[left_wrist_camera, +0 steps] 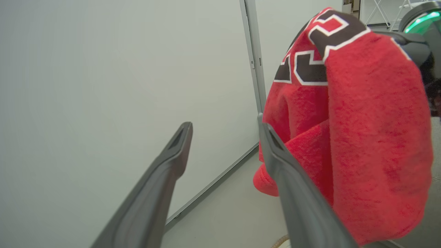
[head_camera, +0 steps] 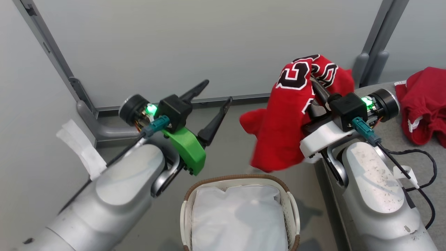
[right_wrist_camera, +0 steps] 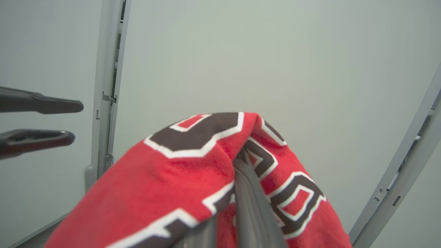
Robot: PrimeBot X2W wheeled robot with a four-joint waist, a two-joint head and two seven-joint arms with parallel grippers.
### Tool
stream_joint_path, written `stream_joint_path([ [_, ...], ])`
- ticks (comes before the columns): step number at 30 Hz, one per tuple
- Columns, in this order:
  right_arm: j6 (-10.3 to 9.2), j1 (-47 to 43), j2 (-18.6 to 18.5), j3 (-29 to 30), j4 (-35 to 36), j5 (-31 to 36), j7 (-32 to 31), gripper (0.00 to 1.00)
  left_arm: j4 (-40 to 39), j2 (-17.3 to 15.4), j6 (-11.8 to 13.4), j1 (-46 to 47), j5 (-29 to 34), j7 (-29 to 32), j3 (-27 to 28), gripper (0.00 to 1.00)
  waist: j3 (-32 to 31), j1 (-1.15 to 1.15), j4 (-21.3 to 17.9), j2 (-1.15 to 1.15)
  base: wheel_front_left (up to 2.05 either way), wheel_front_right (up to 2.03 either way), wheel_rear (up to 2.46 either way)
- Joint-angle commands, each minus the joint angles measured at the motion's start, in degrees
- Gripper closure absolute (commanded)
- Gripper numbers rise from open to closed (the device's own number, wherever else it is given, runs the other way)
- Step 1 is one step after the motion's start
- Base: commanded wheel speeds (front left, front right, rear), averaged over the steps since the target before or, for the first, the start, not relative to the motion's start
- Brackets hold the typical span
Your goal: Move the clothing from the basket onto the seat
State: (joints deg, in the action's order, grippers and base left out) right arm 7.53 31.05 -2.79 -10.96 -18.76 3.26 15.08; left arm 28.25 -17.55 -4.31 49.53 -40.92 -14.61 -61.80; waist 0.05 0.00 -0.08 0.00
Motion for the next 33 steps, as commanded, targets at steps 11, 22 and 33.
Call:
stream_joint_path([
  [11, -0.08, -2.90, -0.20, 3.47, 1.25, 0.88, 0.13, 1.00, -4.29, 6.37, 0.61, -19.20, 6.34, -0.52, 11.27, 0.00, 0.55, 0.00, 0.33, 0.00, 0.00, 0.00, 0.00],
  [22, -0.08, -3.51, -0.20, 4.77, 1.03, 1.29, 0.13, 1.00, -3.37, 11.35, -2.51, -27.19, 13.08, -0.54, 19.59, 0.00, 1.13, 0.00, -0.13, 0.00, 0.00, 0.00, 0.00],
  [33, -0.08, -2.12, -0.20, 6.80, 0.82, 2.27, 0.13, 1.00, -3.51, 13.60, -3.23, -27.80, 16.98, -0.53, 21.27, 0.00, 3.56, 0.00, -9.09, 0.00, 0.00, 0.00, 0.00],
])
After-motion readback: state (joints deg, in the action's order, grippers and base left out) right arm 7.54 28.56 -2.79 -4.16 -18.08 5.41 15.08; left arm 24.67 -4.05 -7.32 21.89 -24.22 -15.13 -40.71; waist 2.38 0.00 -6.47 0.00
